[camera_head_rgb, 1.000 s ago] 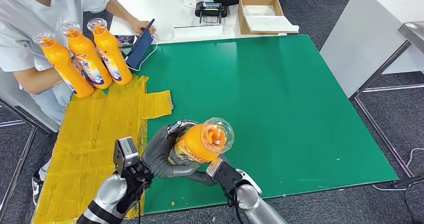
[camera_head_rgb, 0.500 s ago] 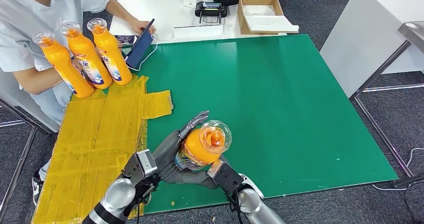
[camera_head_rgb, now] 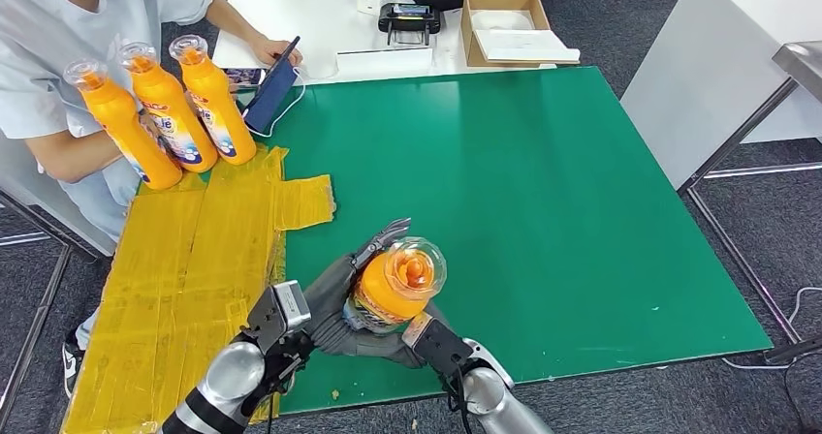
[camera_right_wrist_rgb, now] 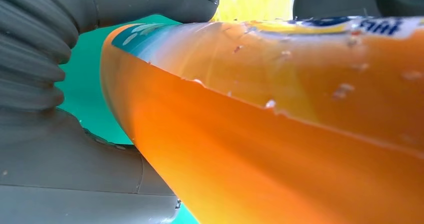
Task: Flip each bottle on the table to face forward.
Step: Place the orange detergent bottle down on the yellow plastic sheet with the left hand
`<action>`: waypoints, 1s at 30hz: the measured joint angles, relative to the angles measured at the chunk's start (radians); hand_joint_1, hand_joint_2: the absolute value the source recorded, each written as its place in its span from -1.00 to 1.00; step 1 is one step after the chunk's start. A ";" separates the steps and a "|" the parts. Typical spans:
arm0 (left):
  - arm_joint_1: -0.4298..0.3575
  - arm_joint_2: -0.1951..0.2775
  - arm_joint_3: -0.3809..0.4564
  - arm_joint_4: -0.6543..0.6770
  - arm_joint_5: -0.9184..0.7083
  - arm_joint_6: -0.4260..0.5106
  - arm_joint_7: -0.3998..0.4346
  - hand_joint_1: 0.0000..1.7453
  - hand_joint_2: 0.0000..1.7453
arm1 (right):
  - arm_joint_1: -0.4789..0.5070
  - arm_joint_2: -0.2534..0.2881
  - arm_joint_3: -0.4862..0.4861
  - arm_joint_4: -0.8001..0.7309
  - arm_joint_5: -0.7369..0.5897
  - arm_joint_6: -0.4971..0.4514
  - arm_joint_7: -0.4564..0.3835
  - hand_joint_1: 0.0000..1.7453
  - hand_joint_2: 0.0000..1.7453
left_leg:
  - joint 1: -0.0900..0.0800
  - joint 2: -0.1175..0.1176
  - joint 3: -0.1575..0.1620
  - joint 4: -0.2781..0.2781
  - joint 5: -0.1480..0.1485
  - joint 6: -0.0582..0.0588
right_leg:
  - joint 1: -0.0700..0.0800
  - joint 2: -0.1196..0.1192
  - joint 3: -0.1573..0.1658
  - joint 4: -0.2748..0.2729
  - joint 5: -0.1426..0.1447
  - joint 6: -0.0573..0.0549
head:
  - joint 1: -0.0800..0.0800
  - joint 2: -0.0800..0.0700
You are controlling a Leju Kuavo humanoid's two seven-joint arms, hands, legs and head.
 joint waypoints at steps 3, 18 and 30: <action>-0.013 0.000 -0.006 0.016 0.042 -0.007 0.025 -1.00 1.00 | 0.000 -0.001 0.004 -0.001 0.039 -0.045 0.000 1.00 1.00 | 0.000 0.000 0.000 0.000 0.000 0.000 | 0.000 0.000 0.000 0.000 0.000 0.000 | 0.000 0.000; -0.031 0.000 -0.020 0.044 0.097 -0.008 0.038 1.00 1.00 | 0.000 -0.002 0.016 -0.006 0.082 -0.093 0.004 1.00 1.00 | 0.000 0.000 0.000 0.000 0.000 0.000 | 0.000 0.000 0.000 0.000 0.000 0.000 | 0.000 0.000; -0.033 0.000 -0.022 0.044 0.117 -0.008 0.031 1.00 1.00 | 0.000 -0.002 0.024 -0.005 0.073 -0.093 0.003 1.00 1.00 | 0.000 0.000 0.000 0.000 0.000 0.000 | 0.000 0.000 0.000 0.000 0.000 0.000 | 0.000 0.000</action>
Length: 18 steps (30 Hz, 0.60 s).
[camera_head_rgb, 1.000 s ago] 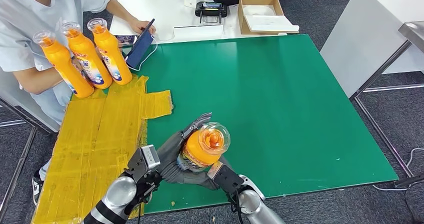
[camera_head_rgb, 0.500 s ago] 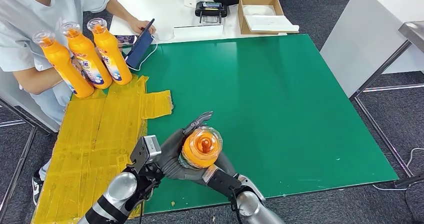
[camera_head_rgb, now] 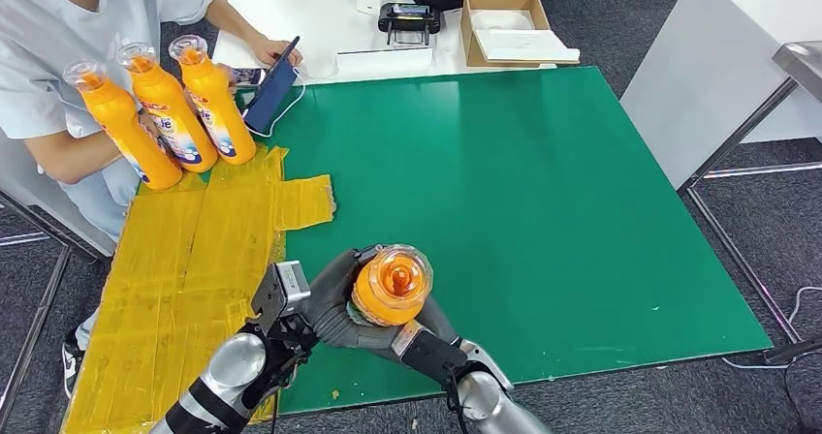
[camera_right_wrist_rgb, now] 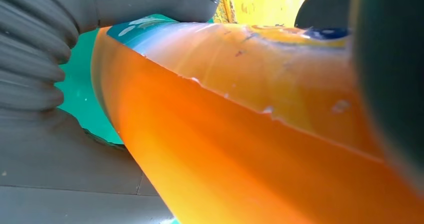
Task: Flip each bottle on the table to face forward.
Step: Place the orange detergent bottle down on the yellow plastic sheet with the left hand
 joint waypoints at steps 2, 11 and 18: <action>0.000 0.000 0.000 0.000 0.003 0.000 0.000 1.00 1.00 | 0.000 0.000 0.001 0.000 -0.002 0.000 0.000 1.00 1.00 | 0.000 0.000 0.000 0.000 0.000 0.000 | 0.000 0.000 0.000 0.000 0.000 0.000 | 0.000 0.000; 0.008 0.000 0.006 -0.002 0.016 0.017 -0.012 1.00 1.00 | 0.005 -0.001 -0.002 -0.022 -0.036 -0.034 -0.012 -1.00 1.00 | 0.000 0.000 0.000 0.000 0.000 0.000 | 0.000 0.000 0.000 0.000 0.000 0.000 | 0.000 0.000; 0.030 0.000 0.041 -0.039 -0.019 0.083 -0.038 1.00 1.00 | 0.023 -0.020 -0.038 -0.156 -0.044 -0.090 -0.012 -1.00 1.00 | 0.000 0.000 0.000 0.000 0.000 0.000 | 0.000 0.000 0.000 0.000 0.000 0.000 | 0.000 0.000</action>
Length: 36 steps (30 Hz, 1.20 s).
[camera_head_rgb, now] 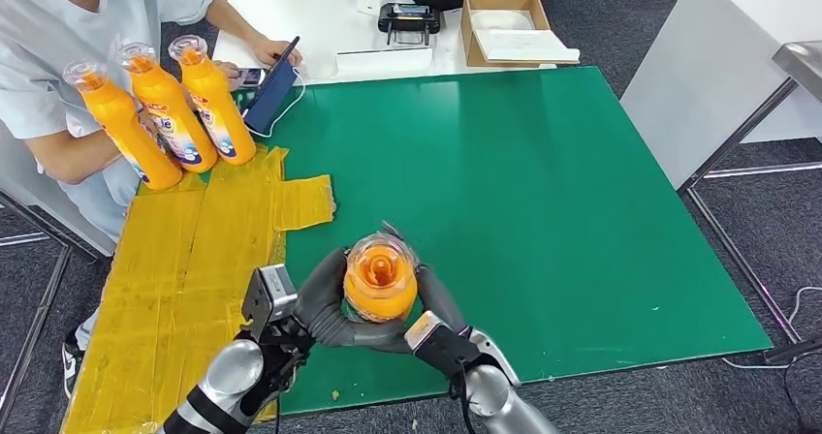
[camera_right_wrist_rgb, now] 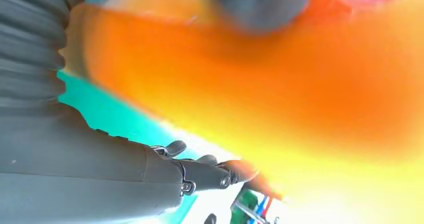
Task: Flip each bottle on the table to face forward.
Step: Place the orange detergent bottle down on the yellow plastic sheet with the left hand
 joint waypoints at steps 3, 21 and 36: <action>0.003 0.000 0.021 -0.021 -0.053 0.050 -0.014 1.00 1.00 | 0.014 -0.009 -0.020 -0.045 0.004 -0.016 -0.005 -1.00 1.00 | 0.000 0.000 0.000 0.000 0.000 0.000 | 0.000 0.000 0.000 0.000 0.000 0.000 | 0.000 0.000; -0.037 0.080 0.219 -0.104 -1.026 0.512 0.158 1.00 1.00 | 0.142 -0.066 -0.194 -0.391 0.107 -0.122 -0.039 -1.00 1.00 | 0.000 0.000 0.000 0.000 0.000 0.000 | 0.000 0.000 -0.001 0.000 0.000 0.000 | 0.000 0.000; -0.316 0.173 0.090 0.273 -1.242 0.056 0.268 1.00 1.00 | 0.149 -0.069 -0.214 -0.528 0.119 -0.179 -0.035 -1.00 1.00 | 0.000 0.001 0.000 0.000 0.002 -0.001 | 0.000 0.000 -0.002 0.001 0.003 -0.002 | 0.000 0.000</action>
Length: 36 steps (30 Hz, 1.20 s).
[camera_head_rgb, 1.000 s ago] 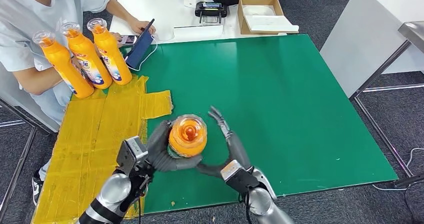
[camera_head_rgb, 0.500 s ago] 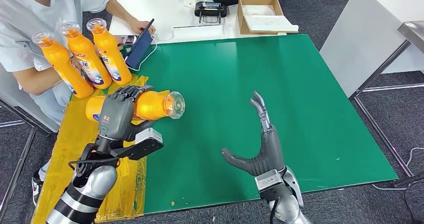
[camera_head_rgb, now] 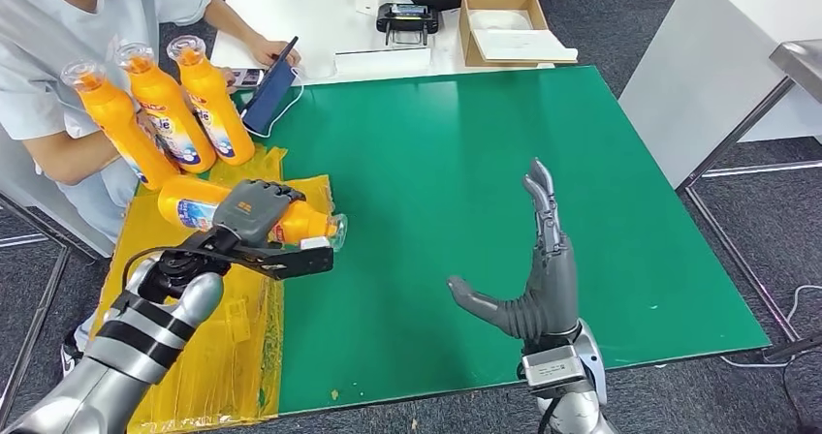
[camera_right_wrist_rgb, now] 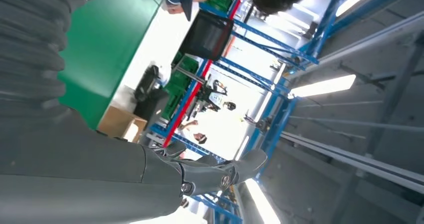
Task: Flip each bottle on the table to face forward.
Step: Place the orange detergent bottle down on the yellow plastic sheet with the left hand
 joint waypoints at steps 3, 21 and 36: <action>-0.053 0.011 -0.058 0.090 0.026 -0.049 -0.002 1.00 1.00 | -0.009 -0.001 0.000 -0.007 -0.005 -0.007 0.011 -1.00 1.00 | 0.000 0.000 0.000 0.000 0.000 0.000 | 0.000 0.000 0.000 0.000 0.000 0.000 | 0.000 0.000; -0.125 0.030 -0.157 0.407 0.210 0.034 0.080 -1.00 1.00 | -0.038 -0.006 0.018 0.000 -0.027 0.023 0.019 -1.00 1.00 | 0.000 0.000 -0.001 0.000 0.000 0.000 | 0.000 0.000 0.000 0.000 0.000 0.000 | 0.000 0.000; -0.049 -0.033 0.016 0.426 0.226 0.225 0.107 -1.00 -1.00 | -0.043 -0.006 0.027 0.017 -0.033 0.027 0.042 -1.00 1.00 | 0.000 -0.001 -0.001 0.000 0.000 0.000 | 0.000 0.000 0.000 0.000 0.000 0.000 | 0.000 0.000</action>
